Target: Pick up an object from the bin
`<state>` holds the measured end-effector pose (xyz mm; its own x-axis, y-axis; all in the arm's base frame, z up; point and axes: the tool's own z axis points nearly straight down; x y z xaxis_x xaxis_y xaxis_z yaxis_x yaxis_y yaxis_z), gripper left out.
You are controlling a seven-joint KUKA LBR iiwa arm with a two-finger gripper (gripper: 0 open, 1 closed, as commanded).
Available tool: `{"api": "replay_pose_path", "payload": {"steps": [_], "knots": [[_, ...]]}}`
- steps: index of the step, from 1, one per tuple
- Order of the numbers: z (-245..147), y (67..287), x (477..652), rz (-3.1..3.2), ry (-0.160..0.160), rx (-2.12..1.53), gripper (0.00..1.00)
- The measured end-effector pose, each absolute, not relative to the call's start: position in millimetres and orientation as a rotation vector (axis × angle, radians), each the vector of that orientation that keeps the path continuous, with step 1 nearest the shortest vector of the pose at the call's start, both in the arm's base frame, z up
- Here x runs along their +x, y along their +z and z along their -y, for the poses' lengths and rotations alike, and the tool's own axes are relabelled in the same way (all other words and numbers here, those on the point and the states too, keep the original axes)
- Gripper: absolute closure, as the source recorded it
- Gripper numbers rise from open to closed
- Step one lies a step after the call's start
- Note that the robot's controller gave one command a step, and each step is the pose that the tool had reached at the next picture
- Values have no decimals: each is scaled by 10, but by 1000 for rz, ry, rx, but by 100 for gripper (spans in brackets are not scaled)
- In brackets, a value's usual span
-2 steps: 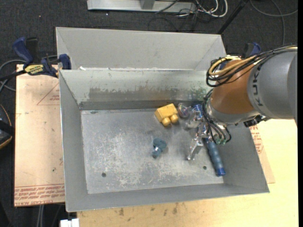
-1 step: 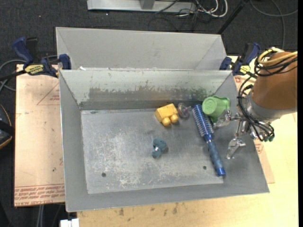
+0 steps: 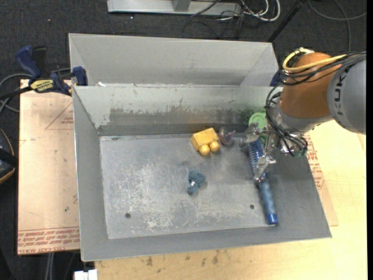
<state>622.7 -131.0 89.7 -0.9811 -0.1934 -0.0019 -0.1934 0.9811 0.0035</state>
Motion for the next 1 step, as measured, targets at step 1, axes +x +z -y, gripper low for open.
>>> {"api": "replay_pose_path", "payload": {"steps": [1], "knots": [[1303, 1390, 6576, -3130, 2, -134, 0]]}}
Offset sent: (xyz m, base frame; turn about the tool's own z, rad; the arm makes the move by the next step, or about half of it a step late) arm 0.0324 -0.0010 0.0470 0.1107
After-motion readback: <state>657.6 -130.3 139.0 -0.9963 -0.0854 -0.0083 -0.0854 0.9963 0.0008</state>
